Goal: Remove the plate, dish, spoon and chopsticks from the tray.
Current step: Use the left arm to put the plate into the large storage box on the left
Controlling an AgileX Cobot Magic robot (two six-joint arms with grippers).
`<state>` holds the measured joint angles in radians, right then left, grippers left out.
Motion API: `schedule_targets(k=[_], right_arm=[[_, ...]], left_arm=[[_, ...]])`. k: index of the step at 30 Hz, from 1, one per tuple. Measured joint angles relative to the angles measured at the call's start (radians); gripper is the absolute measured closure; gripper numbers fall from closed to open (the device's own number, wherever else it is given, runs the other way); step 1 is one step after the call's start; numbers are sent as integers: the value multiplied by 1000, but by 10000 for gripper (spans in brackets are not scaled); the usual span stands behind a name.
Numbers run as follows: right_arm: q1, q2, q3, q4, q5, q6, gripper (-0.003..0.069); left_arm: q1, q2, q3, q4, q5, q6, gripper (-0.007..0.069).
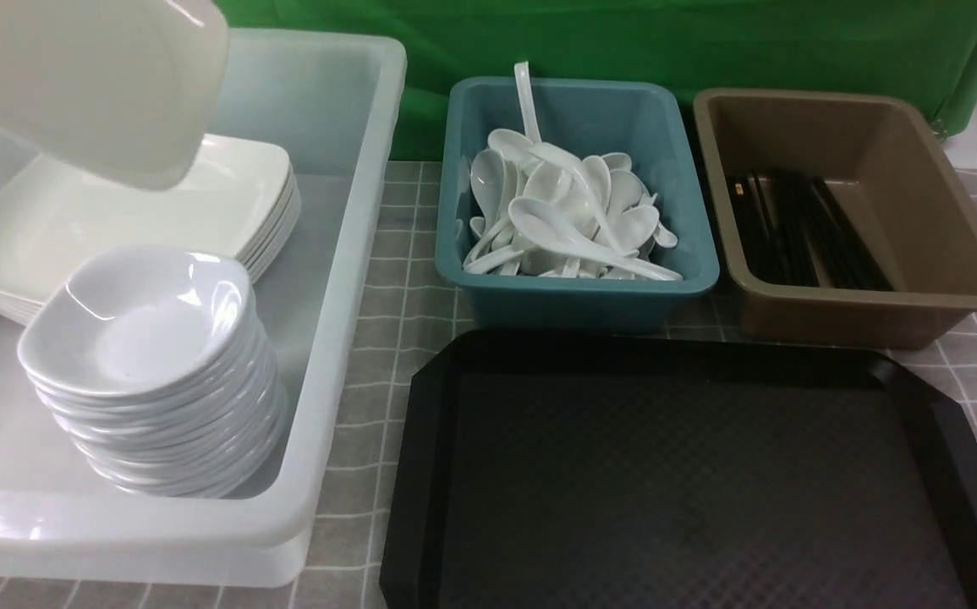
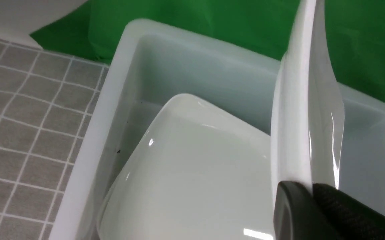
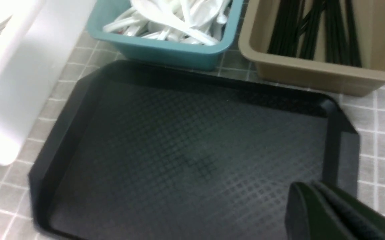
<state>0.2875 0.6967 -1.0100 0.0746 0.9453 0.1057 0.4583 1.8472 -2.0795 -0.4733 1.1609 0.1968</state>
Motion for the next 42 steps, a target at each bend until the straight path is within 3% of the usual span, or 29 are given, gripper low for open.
schedule_targets(k=[7, 19, 28, 42], right_arm=[[0, 0, 0, 66, 12, -40, 620], [0, 0, 0, 71, 78, -64, 620], [0, 0, 0, 99, 86, -65, 620], [0, 0, 0, 112, 86, -49, 620]], left_arm=[[0, 116, 0, -31, -13, 66, 596], [0, 211, 0, -25, -33, 202, 597], [0, 240, 0, 171, -46, 246, 599], [0, 325, -1, 106, -160, 354, 575]])
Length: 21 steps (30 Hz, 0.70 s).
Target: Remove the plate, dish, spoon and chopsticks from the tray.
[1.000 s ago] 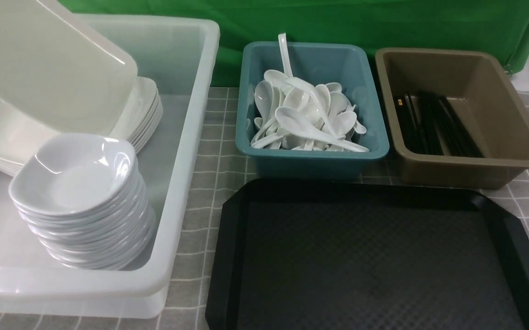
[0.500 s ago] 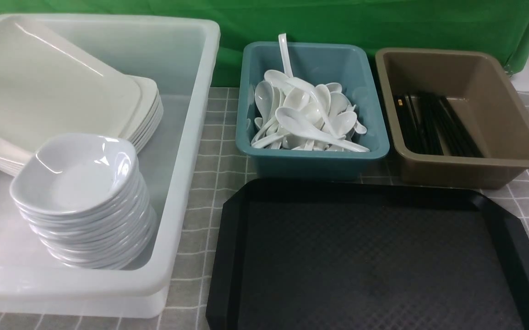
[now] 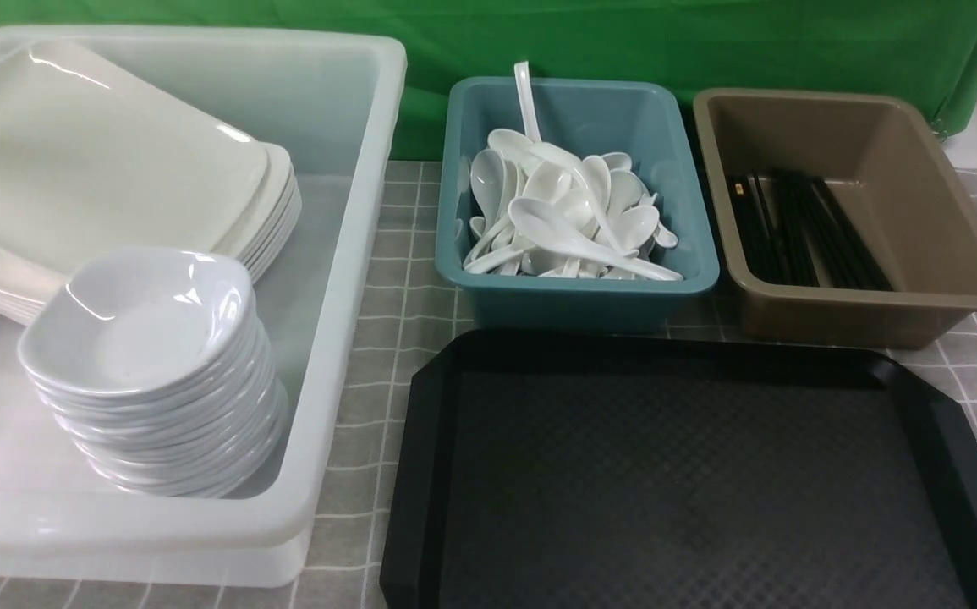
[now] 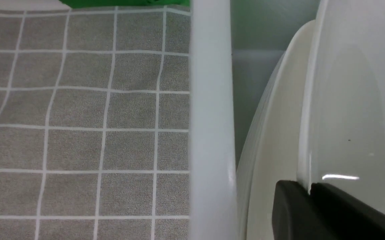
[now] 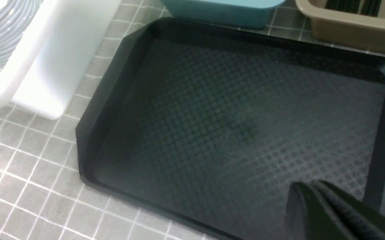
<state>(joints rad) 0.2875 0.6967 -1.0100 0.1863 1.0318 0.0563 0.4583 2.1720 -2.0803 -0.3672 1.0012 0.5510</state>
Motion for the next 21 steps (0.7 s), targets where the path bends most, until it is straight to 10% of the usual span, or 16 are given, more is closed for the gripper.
schedule_targets(k=[15, 21], right_arm=[[0, 0, 0, 37, 0, 4, 620], [0, 26, -3, 40, -36, 2, 620]], left_arm=[[-8, 11, -1, -26, -36, -23, 157], [-30, -113, -1, 8, 6, -30, 292]])
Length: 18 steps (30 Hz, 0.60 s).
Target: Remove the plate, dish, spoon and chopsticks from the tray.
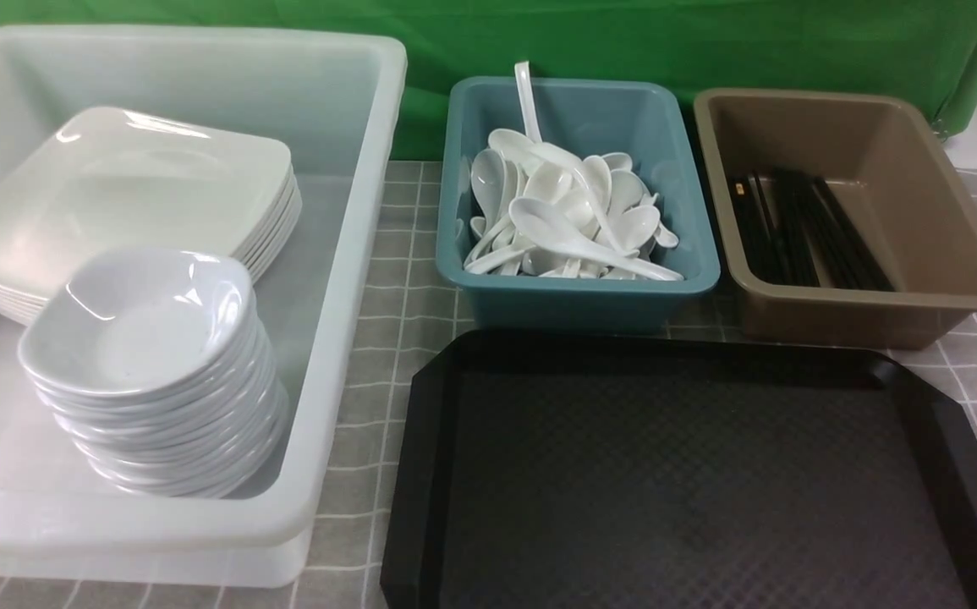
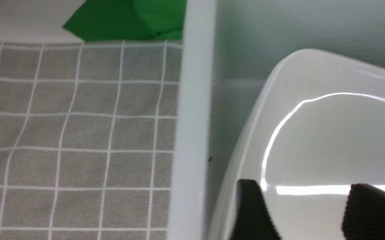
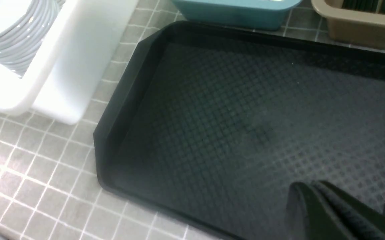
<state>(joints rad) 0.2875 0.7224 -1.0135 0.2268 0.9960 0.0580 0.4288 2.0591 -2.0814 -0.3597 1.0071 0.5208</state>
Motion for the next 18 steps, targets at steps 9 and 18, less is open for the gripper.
schedule_targets(k=[9, 18], right_arm=[[0, 76, -155, -42, -180, -131, 620], [0, 20, -267, -133, -331, -237, 620]], left_arm=[[-237, -357, 0, -178, 192, -60, 617], [-511, -770, 65, -76, 205, -260, 624]])
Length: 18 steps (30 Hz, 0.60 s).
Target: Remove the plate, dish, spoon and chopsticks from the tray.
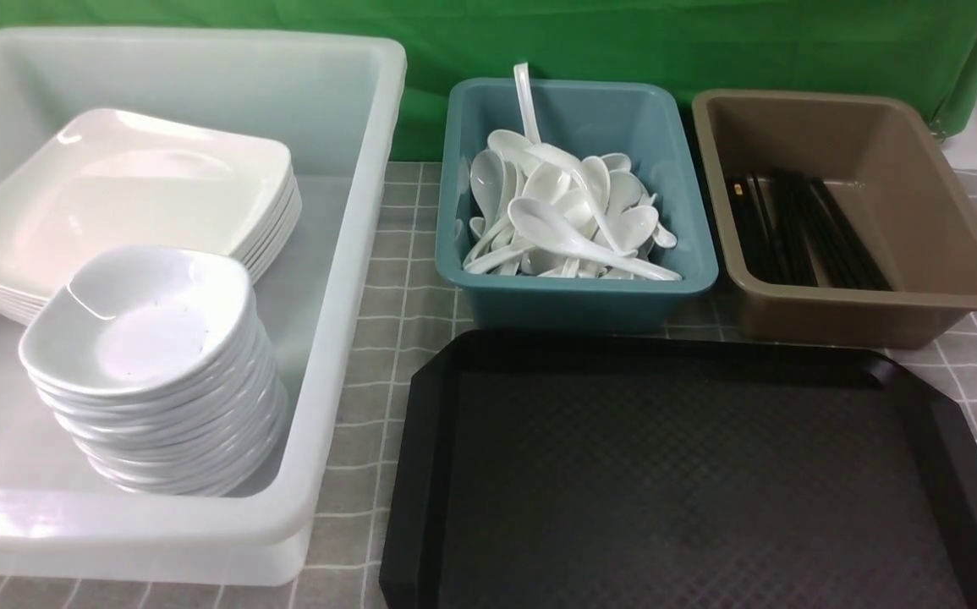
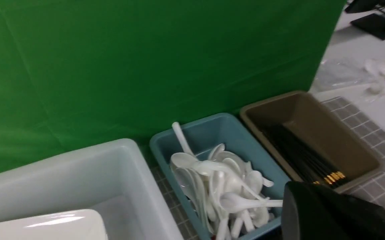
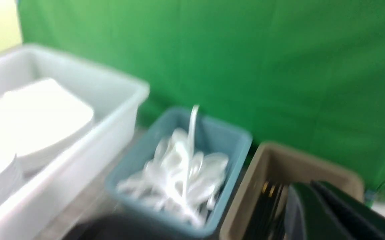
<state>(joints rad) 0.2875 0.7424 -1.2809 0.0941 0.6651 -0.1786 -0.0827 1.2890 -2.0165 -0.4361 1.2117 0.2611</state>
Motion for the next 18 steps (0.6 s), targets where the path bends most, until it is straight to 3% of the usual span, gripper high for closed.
schedule_targets(k=[5, 8, 18], right_arm=[[0, -109, 129, -13, -189, 3, 620], [0, -264, 303, -14, -401, 21, 620], [0, -636, 742, -14, -895, 64, 615]], left_arm=[[-33, -209, 208, 34, -39, -57, 624], [-37, -405, 429, 62, -112, -84, 624], [-37, -1033, 1165, 89, -456, -131, 624]])
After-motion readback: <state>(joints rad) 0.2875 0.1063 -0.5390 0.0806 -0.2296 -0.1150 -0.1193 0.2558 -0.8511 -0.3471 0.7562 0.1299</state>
